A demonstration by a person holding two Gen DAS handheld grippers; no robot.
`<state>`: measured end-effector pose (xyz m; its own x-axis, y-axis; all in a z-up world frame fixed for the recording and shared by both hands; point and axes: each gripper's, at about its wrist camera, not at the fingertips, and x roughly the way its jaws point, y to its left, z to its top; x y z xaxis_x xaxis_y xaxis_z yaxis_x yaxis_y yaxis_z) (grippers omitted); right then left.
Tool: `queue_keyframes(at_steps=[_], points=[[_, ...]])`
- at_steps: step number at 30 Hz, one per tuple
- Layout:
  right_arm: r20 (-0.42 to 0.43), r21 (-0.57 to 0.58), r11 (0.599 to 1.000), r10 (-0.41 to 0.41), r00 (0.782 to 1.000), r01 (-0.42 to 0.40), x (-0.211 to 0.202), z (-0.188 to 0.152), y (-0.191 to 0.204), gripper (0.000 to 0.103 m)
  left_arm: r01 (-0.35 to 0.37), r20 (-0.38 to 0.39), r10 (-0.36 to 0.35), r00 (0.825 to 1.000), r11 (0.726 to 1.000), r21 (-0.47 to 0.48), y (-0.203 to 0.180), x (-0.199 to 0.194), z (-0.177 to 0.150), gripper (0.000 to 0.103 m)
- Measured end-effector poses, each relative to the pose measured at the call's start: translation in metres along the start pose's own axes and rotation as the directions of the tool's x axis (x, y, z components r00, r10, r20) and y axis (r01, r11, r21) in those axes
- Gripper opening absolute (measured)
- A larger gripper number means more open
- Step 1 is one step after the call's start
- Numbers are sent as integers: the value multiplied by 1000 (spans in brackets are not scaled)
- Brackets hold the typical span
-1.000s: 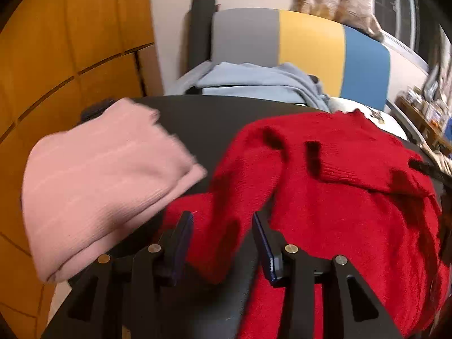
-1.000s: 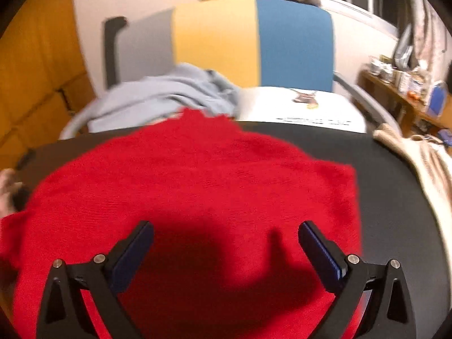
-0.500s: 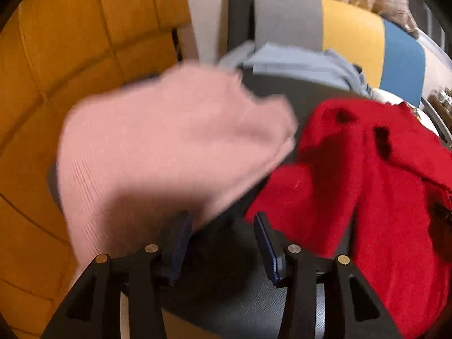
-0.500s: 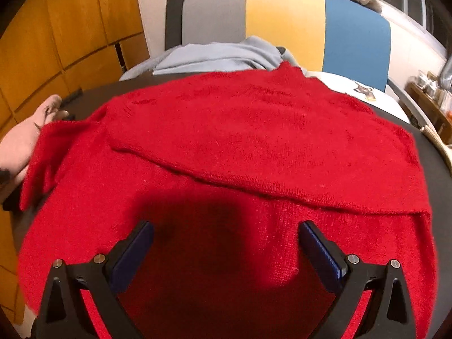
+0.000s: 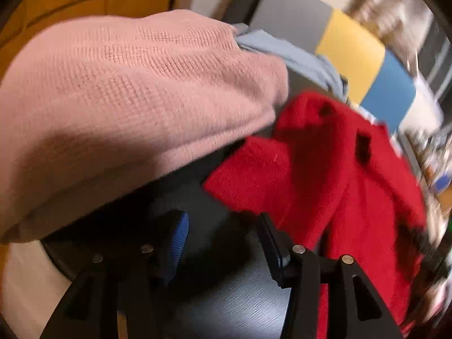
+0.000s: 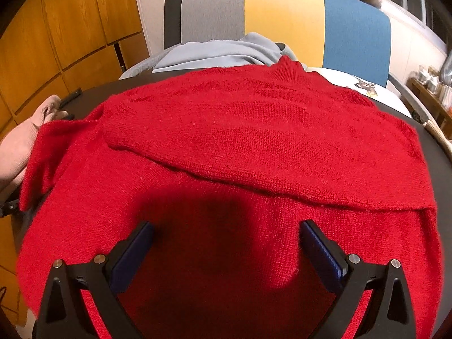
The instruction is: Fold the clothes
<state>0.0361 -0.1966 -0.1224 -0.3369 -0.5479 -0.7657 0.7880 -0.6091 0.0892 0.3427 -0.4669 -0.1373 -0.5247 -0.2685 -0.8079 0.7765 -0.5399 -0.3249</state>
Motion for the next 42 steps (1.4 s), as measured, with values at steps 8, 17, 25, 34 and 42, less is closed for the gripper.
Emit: queue_keyframes(at_steps=[8, 17, 25, 34, 42], points=[[14, 24, 999, 32, 999, -33, -2, 0, -4, 103, 116, 70, -102, 992, 966, -232, -3, 19, 14, 58], [30, 47, 997, 64, 998, -65, -4, -1, -6, 103, 178, 90, -156, 984, 925, -336, -7, 24, 27, 6], [37, 59, 995, 76, 996, -78, -5, -1, -6, 103, 431, 224, -395, 891, 890, -147, -104, -15, 76, 6], [64, 104, 985, 132, 989, -138, -8, -2, -14, 103, 619, -19, -629, 778, 759, 201, -275, 0, 64, 6], [124, 198, 943, 246, 961, -267, -13, -5, -34, 103, 662, -146, -645, 750, 729, 173, -258, 19, 24, 25]])
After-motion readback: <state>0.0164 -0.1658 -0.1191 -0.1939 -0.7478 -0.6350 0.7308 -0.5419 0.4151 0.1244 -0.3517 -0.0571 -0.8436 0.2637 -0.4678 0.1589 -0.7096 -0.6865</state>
